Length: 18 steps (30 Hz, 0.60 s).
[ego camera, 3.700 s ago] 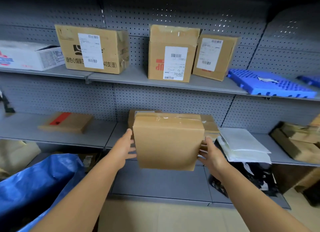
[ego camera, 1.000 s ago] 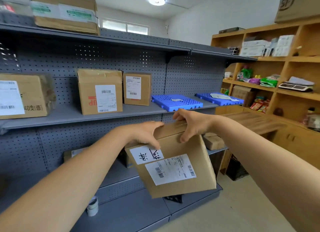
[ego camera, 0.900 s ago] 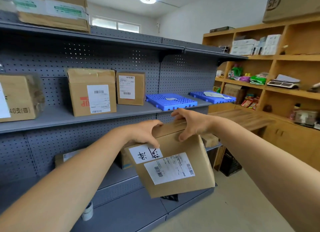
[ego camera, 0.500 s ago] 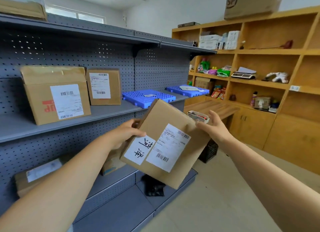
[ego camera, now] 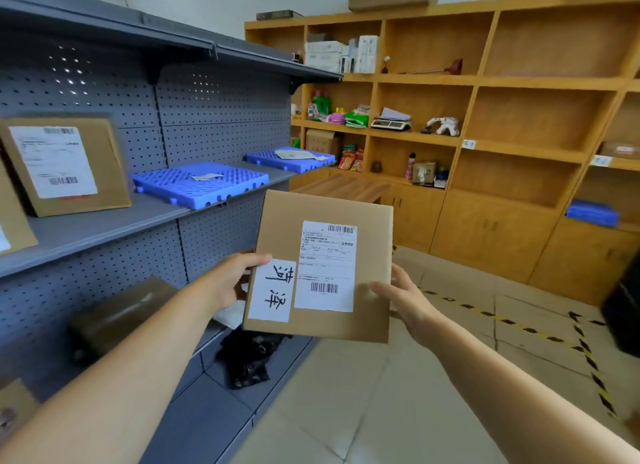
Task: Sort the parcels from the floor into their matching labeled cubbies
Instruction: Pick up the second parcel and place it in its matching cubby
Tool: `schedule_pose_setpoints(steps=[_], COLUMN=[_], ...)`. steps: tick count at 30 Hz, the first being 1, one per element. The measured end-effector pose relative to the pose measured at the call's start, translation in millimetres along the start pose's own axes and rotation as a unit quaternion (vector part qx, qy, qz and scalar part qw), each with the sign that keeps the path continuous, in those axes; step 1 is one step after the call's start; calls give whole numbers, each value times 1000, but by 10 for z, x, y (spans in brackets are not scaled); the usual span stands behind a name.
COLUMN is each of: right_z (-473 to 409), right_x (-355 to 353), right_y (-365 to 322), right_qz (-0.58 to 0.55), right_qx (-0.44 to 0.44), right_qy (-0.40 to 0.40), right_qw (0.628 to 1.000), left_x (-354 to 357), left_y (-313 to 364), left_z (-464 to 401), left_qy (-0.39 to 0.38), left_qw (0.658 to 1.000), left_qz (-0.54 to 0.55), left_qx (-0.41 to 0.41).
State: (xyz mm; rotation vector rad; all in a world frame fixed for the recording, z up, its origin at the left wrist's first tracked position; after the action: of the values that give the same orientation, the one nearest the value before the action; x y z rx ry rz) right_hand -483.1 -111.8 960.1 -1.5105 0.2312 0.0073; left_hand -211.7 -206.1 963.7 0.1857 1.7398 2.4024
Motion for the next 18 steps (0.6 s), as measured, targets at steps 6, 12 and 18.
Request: schedule_pose_setpoints(steps=[6,12,18], right_z=[-166,-443,-732], right_x=[-559,-1285,-1983], right_y=[152,180,189], right_qz=[-53,-59,-65], right_qx=[12,3,-8], right_qy=[71,119,156], right_qw=[996,991,986], left_x=[739,1467,2234], left_y=[105,362,578], left_z=[-381,-703,-1018], left_qy=[-41,-57,-81], left_qw=[999,997,991], left_qz=[13,32,61], left_qx=[4,38,91])
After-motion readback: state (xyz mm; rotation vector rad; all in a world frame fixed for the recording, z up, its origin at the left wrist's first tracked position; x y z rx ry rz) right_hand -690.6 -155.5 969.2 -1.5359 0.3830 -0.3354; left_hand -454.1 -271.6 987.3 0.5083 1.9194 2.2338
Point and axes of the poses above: each hand's wrist, its own z-axis away from the middle knuckle, its own x-axis out of the palm, y = z × x, the point moved 6 cm from there along -z, towards the middle knuckle, and after that the axes turned 2 degrees about -x, right-handed, at the moved point
